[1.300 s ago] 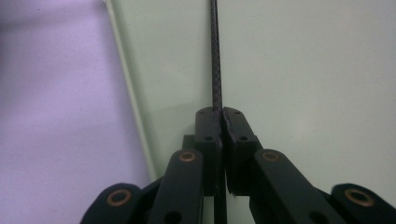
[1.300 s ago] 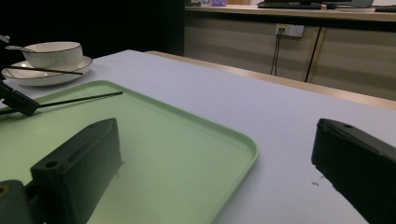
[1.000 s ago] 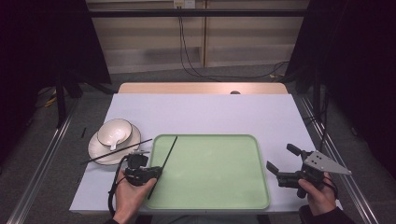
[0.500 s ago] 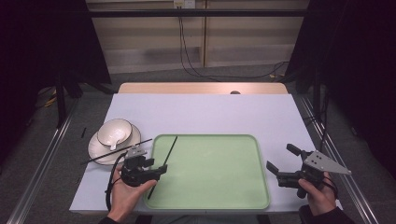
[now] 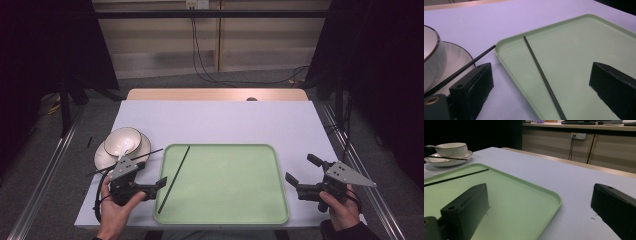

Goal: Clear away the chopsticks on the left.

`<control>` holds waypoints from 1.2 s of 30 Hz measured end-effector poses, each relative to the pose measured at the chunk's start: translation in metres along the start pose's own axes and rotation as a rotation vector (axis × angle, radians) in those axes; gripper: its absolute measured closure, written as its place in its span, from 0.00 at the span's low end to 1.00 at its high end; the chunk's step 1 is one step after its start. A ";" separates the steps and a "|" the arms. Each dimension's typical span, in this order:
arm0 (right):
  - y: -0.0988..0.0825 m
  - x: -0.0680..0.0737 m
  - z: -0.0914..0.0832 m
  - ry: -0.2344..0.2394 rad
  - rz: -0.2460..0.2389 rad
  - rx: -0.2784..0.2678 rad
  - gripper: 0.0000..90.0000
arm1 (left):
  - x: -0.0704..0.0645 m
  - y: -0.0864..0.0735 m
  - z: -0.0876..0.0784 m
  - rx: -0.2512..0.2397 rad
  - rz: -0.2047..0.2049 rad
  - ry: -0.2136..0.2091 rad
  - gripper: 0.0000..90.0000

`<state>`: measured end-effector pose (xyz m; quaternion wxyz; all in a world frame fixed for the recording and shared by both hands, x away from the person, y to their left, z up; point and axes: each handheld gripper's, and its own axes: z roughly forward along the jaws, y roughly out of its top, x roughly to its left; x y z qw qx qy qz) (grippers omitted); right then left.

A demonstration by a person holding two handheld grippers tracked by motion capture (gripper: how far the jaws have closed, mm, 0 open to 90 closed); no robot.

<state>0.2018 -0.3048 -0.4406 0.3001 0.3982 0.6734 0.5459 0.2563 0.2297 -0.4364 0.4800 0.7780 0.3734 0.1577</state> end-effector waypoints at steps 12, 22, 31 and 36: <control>0.000 0.000 0.000 0.000 -0.002 0.001 0.01 | 0.036 -0.015 -0.042 -0.010 0.089 0.033 0.04; 0.000 0.000 0.000 0.001 -0.001 0.002 0.01 | 0.077 -0.021 -0.067 -0.010 0.081 0.032 0.05; 0.000 0.000 0.001 -0.001 0.000 0.007 0.01 | 0.112 -0.018 -0.069 0.058 0.102 0.038 0.09; 0.000 0.000 0.001 -0.002 -0.006 0.004 0.01 | 0.127 -0.014 -0.062 0.091 0.120 0.024 0.12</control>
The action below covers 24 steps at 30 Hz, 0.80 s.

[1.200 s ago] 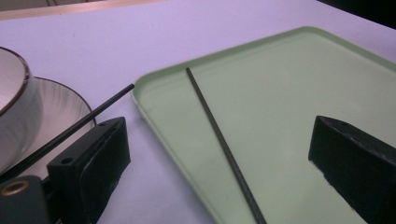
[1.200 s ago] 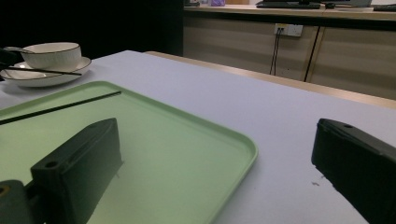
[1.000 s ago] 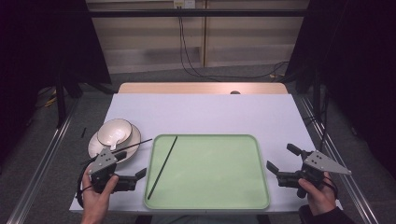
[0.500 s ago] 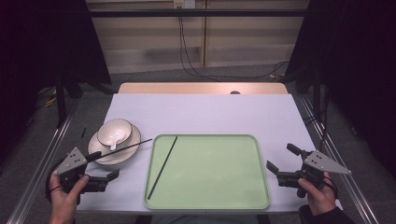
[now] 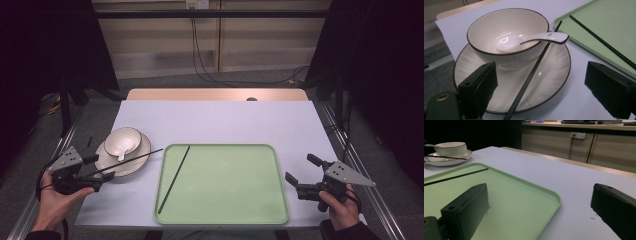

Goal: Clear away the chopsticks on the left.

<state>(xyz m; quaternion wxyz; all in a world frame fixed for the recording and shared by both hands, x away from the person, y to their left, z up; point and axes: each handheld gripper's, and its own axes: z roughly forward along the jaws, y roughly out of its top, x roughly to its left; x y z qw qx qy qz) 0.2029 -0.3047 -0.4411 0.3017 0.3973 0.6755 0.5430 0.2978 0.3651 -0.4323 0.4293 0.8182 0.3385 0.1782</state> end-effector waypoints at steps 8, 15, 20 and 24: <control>0.000 0.000 0.000 0.005 0.001 0.004 0.01 | 0.006 -0.001 0.019 0.071 0.047 0.006 0.18; 0.000 0.000 0.000 0.002 0.003 0.002 0.01 | 0.011 0.002 0.028 0.138 0.092 -0.037 0.52; 0.000 0.000 0.000 0.005 0.003 0.001 0.01 | 0.009 0.003 0.031 0.162 0.125 -0.069 0.67; 0.000 0.000 0.000 0.006 0.002 0.004 0.01 | 0.009 0.003 0.035 0.175 0.129 -0.079 0.74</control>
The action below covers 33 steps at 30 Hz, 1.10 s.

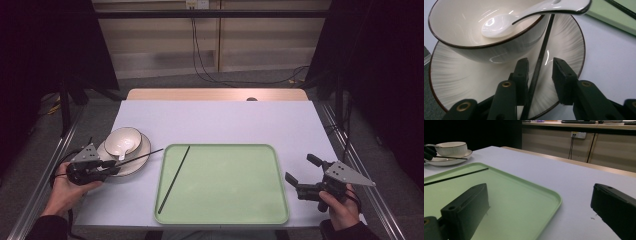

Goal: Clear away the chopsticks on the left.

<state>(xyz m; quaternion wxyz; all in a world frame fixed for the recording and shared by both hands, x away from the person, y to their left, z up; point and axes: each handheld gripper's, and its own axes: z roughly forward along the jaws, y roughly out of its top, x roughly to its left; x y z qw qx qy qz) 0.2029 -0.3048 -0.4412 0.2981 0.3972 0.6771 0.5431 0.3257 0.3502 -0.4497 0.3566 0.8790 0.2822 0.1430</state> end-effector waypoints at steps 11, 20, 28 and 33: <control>0.000 0.000 0.000 -0.001 0.002 -0.002 0.01 | -0.002 0.002 0.003 0.019 0.010 -0.009 0.89; 0.000 0.000 0.000 -0.002 0.005 0.002 0.01 | -0.003 0.002 0.002 0.034 0.011 -0.059 0.95; 0.000 0.000 0.000 -0.002 0.007 0.002 0.01 | -0.005 0.003 -0.001 0.028 -0.039 -0.061 0.96; 0.000 0.000 0.000 -0.005 0.007 0.002 0.01 | -0.010 0.006 -0.005 0.007 -0.070 -0.066 0.96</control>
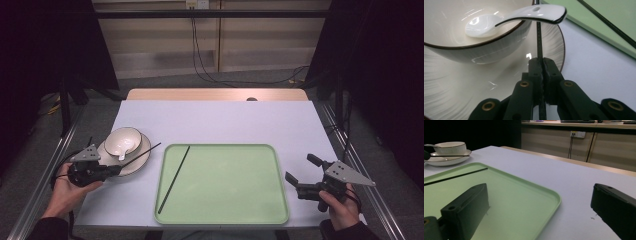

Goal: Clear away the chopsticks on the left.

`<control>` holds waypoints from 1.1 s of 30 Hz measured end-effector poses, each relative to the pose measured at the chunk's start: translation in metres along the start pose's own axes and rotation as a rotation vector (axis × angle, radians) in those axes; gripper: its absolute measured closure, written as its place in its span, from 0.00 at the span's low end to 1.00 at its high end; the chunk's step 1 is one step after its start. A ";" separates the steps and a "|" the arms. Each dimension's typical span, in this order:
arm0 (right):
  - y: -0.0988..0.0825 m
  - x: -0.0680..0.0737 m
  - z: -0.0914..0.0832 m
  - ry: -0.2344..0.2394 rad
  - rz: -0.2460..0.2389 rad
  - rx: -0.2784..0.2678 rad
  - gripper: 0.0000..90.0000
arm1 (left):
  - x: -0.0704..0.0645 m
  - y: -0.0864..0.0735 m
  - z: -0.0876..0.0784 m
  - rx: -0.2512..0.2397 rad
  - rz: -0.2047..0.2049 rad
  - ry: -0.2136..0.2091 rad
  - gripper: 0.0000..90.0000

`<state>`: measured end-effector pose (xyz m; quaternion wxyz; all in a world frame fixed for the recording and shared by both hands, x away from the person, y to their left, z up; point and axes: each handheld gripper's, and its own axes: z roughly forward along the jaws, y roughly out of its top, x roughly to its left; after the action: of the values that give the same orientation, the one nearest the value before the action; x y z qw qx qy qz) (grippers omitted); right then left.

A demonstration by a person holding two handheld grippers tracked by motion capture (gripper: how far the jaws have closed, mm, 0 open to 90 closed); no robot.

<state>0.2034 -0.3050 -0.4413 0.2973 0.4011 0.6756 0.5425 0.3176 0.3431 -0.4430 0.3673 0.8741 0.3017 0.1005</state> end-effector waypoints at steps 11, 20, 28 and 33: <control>0.000 0.000 0.000 -0.003 0.000 -0.004 0.01 | -0.008 0.004 -0.005 -0.037 -0.045 -0.024 0.96; 0.000 0.000 0.000 -0.001 -0.002 -0.006 0.01 | -0.016 0.001 -0.009 -0.078 -0.049 -0.025 0.96; 0.000 0.001 0.000 -0.004 0.000 -0.005 0.01 | -0.027 0.001 -0.017 -0.125 -0.102 -0.003 0.96; 0.000 0.000 -0.001 0.000 -0.001 -0.003 0.01 | -0.039 0.004 -0.022 -0.125 -0.112 0.004 0.96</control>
<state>0.2027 -0.3050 -0.4409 0.2981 0.4004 0.6750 0.5434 0.2798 0.3305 -0.4230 0.4254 0.8311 0.3440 0.1003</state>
